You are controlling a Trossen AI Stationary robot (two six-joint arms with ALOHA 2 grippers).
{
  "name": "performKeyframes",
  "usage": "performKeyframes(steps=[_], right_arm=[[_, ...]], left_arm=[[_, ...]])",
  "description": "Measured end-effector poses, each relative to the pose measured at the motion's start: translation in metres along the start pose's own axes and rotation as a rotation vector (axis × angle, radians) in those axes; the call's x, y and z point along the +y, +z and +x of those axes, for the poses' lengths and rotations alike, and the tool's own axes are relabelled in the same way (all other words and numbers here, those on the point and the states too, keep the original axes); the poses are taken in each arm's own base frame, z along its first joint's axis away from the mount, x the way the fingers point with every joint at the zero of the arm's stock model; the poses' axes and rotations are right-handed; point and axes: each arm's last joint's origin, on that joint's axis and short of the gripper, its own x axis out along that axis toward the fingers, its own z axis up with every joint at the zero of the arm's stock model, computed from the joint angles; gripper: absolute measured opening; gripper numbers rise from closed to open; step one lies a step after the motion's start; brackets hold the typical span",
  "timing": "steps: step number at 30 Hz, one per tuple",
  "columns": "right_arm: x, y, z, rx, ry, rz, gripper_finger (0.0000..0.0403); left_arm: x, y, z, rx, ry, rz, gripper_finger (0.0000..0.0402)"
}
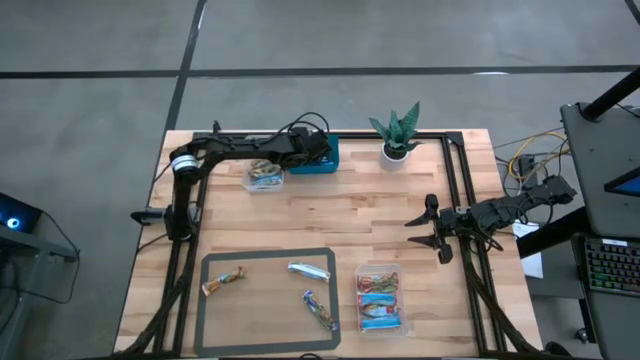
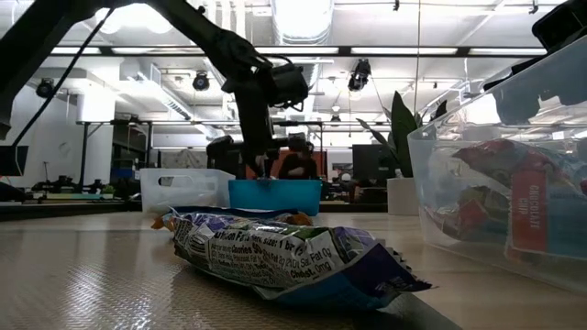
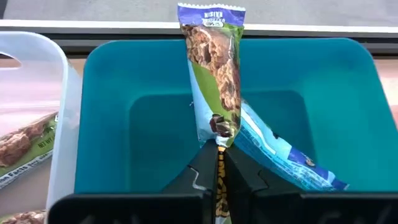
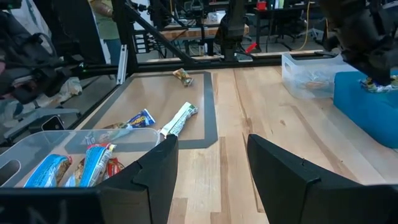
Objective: Pick and place Granola Bars by type
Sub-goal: Put the blue granola bar into the blue bin
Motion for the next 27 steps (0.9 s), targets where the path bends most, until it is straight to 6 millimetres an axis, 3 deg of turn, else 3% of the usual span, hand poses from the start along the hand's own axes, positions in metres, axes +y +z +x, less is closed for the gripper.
performKeyframes(steps=[18,27], right_arm=[[0.000,0.000,0.000,0.000,0.000,0.000,0.0183],[0.000,0.000,0.000,0.000,0.000,0.000,0.0183]], left_arm=[[-0.006,-0.015,0.016,0.057,-0.032,0.025,0.0001],[-0.010,-0.011,0.010,0.017,-0.064,0.055,0.0059]])
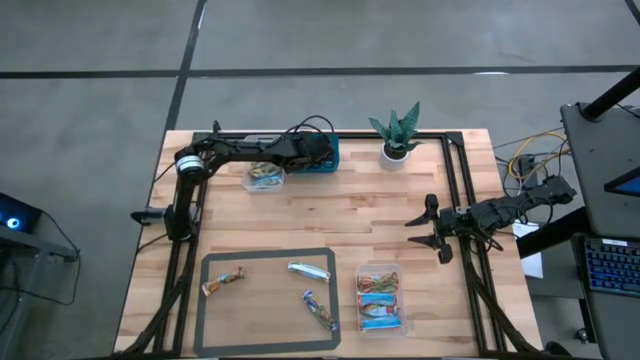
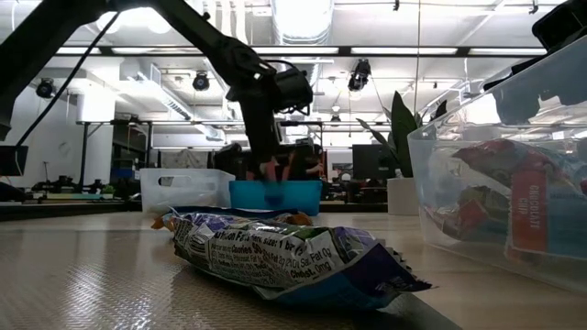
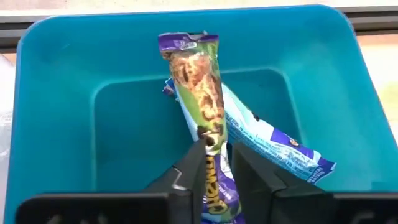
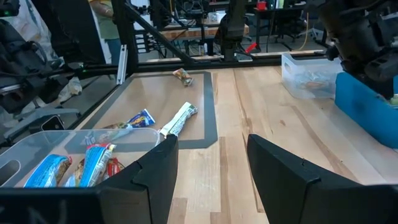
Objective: Pick and place Granola Bars by type
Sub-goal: Put the blue granola bar into the blue bin, then put the yellow granola bar into the top transparent bin
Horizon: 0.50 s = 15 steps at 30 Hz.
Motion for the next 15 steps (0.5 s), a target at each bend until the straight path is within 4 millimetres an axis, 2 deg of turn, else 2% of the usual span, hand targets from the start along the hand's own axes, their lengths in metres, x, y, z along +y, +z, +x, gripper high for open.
performKeyframes(steps=[6,15], right_arm=[[0.000,0.000,0.000,0.000,0.000,0.000,0.0183],[0.000,0.000,0.000,0.000,0.000,0.000,0.0183]], left_arm=[[0.000,0.000,-0.001,0.002,-0.005,0.012,0.0097],[-0.002,0.011,-0.019,-0.010,-0.066,0.121,0.0140]])
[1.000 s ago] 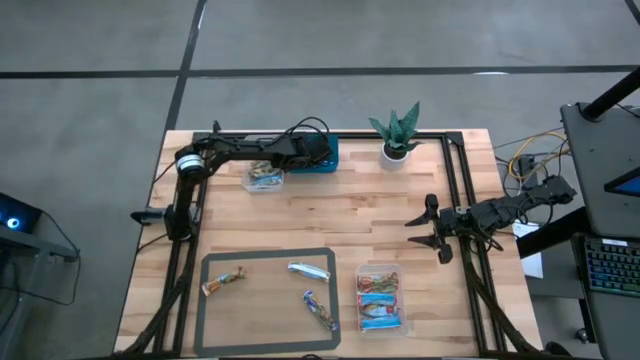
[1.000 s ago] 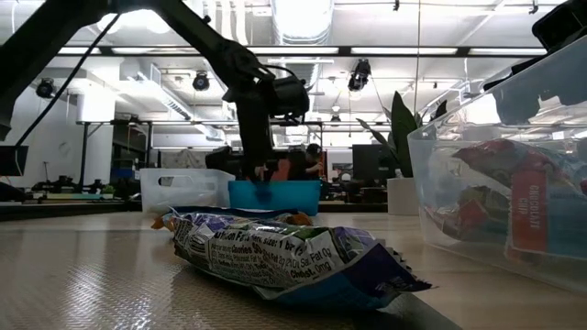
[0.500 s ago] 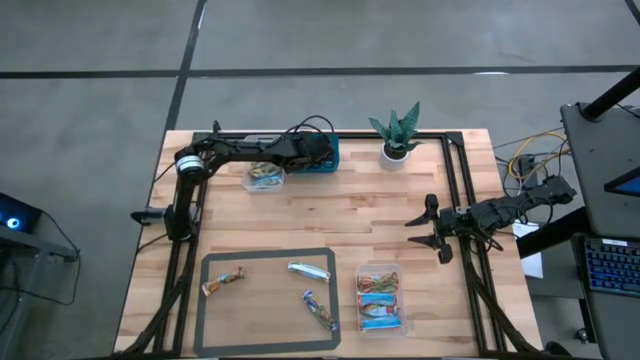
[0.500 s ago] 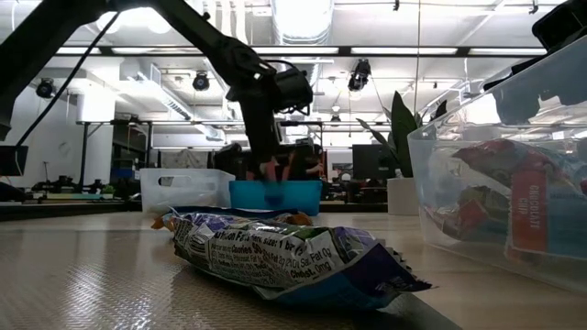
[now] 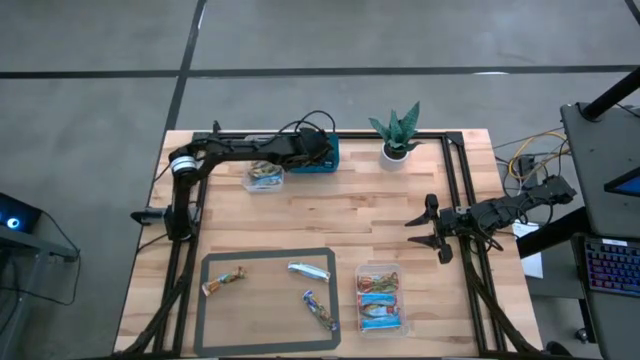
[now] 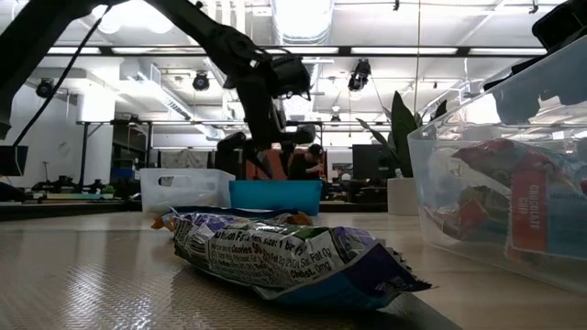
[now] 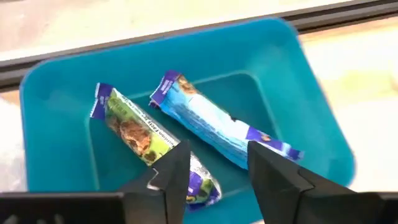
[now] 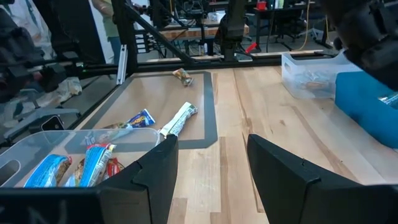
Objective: Pick and place Granola Bars by type
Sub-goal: Put the yellow granola bar into the top transparent bin
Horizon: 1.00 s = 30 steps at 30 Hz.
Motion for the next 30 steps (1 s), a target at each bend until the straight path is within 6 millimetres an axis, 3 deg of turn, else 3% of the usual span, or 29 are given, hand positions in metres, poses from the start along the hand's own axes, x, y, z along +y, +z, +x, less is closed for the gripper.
performKeyframes(steps=[8,17,30], right_arm=[[0.000,0.000,0.000,0.000,0.001,0.000,0.0183],[0.000,0.000,0.000,0.000,0.000,0.000,0.0183],[0.000,0.000,0.000,0.000,0.000,0.000,0.0183]], left_arm=[[-0.001,0.016,-0.033,-0.008,-0.134,0.155,0.0165],[-0.001,0.028,-0.089,-0.007,-0.386,0.430,0.0184],[0.018,0.009,-0.170,0.004,-0.523,0.940,0.0252]])
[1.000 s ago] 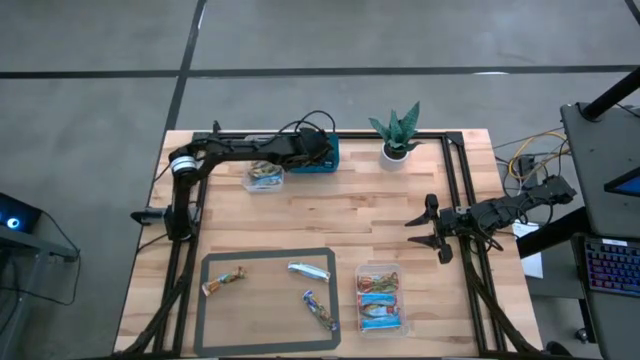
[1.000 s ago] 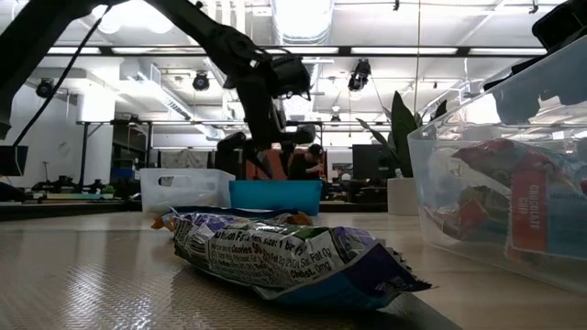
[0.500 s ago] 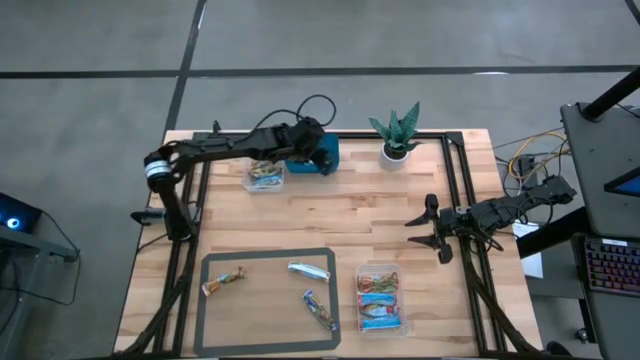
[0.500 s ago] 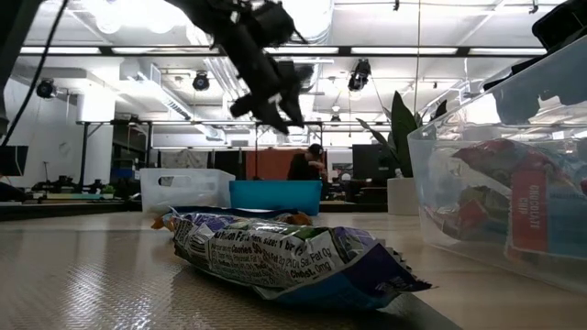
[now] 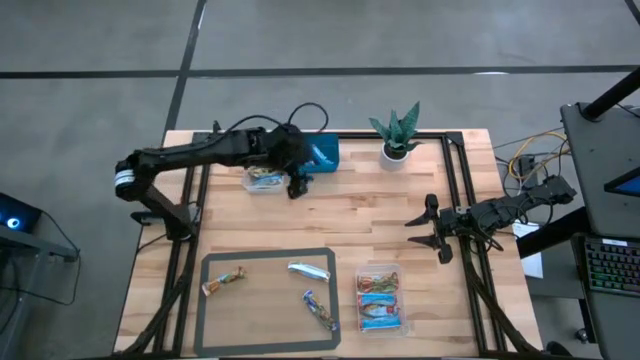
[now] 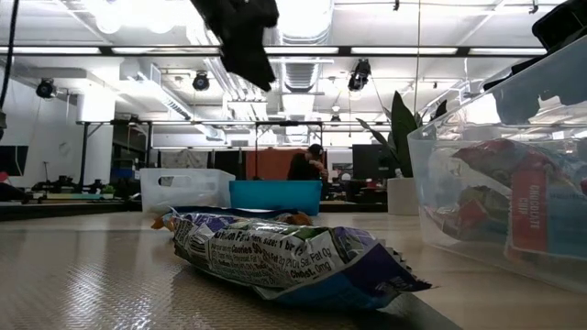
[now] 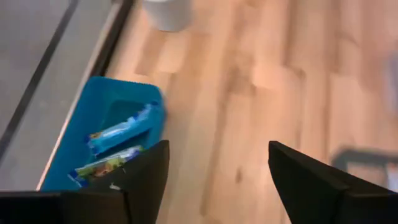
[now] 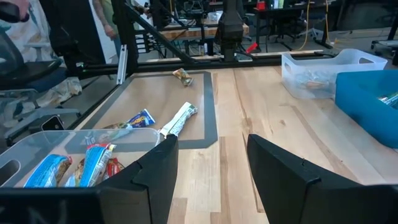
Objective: Pick and place Granola Bars by type
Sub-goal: Put the yellow granola bar into the top transparent bin
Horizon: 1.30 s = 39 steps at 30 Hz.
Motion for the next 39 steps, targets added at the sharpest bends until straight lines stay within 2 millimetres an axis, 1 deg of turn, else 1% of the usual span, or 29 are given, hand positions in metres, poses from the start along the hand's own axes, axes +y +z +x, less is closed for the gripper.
performKeyframes(steps=[4,7,11,14,19,23,26,33,39], right_arm=[[0.000,0.000,0.000,0.000,0.000,0.000,0.0183],[0.000,0.000,0.000,0.000,0.000,0.000,0.0183],[0.000,0.000,0.000,0.000,0.000,0.000,0.0183],[0.000,0.000,0.000,0.000,0.000,0.000,0.0183],[0.000,0.000,0.000,0.000,0.000,0.000,0.0183],[0.000,0.000,0.000,0.000,0.000,0.000,0.0183],[0.000,0.000,0.000,-0.001,0.000,0.000,0.0183],[0.000,0.000,0.000,0.000,0.000,0.000,0.0183],[0.000,0.000,0.000,0.000,0.000,0.000,0.0183]], left_arm=[[-0.025,-0.012,-0.012,0.008,-0.066,0.136,0.0267],[-0.047,-0.025,-0.017,-0.007,-0.115,0.216,0.0271],[-0.074,-0.044,-0.015,-0.013,-0.182,0.275,0.0271],[-0.089,-0.057,-0.011,0.012,-0.219,0.296,0.0271],[-0.108,-0.072,-0.004,0.026,-0.260,0.337,0.0271],[-0.121,-0.080,0.002,0.015,-0.285,0.344,0.0271],[-0.130,-0.086,0.011,0.042,-0.302,0.358,0.0271],[-0.150,-0.096,0.031,0.097,-0.355,0.378,0.0271],[-0.168,-0.101,0.043,0.114,-0.399,0.384,0.0271]])
